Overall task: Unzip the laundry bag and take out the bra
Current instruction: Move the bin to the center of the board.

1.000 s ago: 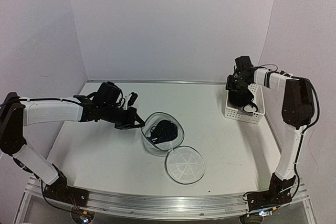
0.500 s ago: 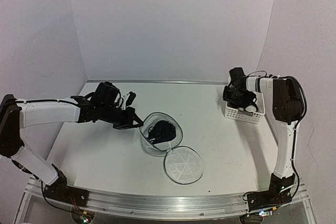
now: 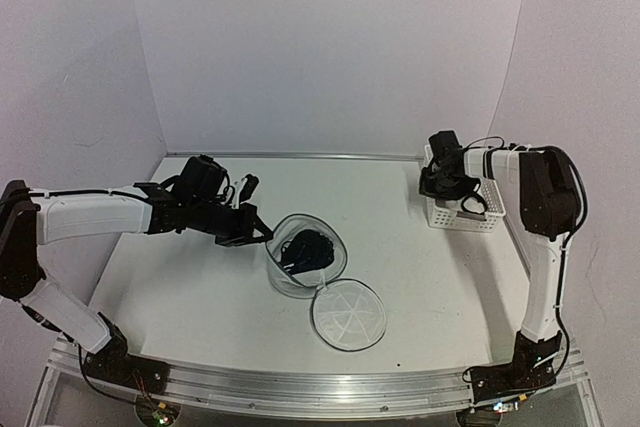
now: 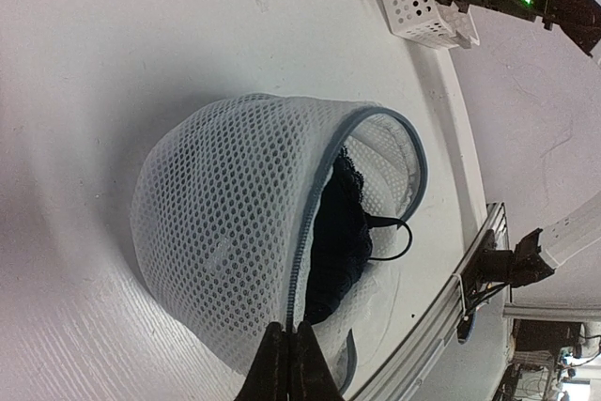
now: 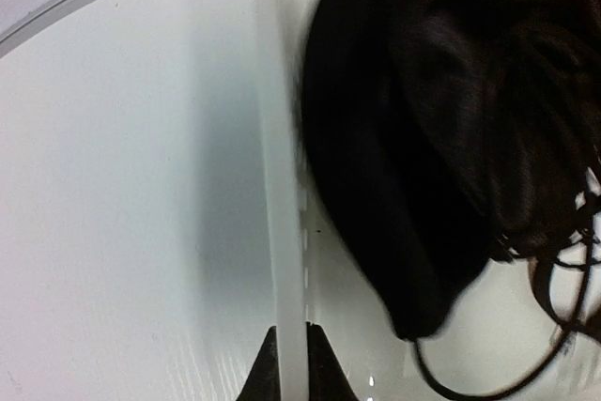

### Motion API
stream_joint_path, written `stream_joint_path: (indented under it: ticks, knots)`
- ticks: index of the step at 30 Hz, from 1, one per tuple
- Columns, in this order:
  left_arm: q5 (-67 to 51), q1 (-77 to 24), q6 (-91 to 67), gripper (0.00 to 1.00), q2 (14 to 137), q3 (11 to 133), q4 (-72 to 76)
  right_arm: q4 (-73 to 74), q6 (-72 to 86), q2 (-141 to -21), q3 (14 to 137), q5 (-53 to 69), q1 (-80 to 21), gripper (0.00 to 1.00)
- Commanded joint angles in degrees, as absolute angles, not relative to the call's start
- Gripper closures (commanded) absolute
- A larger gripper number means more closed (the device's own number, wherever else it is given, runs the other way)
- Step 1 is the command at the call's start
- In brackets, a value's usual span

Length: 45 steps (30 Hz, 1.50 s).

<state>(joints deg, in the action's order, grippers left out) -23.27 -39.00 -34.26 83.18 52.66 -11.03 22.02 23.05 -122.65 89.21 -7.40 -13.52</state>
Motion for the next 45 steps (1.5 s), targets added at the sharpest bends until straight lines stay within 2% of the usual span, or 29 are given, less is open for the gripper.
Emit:
stream_joint_path:
  ticks: [1,10,20,28,36,41,45]
  knots:
    - [-22.8,-39.2,-32.9,1.00,81.1,52.9,-10.5,20.8,21.8,-115.8,86.5,-8.3,-15.8,1.00]
    - [-22.8,-39.2,-32.7,1.00,81.9,53.5,-10.5,20.7,18.8,-109.9,79.4,-10.1,-23.2,1.00]
    - [-22.1,-39.2,-33.0,1.00,81.3,53.1,-10.6,18.1,12.2,-104.1,71.3,-5.9,-35.0,1.00]
    - [-22.0,-39.2,-33.4,1.00,80.9,52.9,-10.6,17.9,10.6,-104.5,69.2,-5.1,-40.6,1.00]
    - [-21.6,-39.2,-33.6,1.00,80.2,52.9,-10.7,18.1,9.9,-104.4,69.3,-5.4,-42.4,0.93]
    - [-21.5,-39.2,-33.6,1.00,80.2,52.8,-10.8,19.1,9.2,-102.2,69.9,-5.9,-43.1,0.77]
    - [-21.4,-39.2,-33.7,1.00,80.3,53.1,-10.8,20.7,8.6,-99.4,70.9,-5.8,-43.5,0.70]
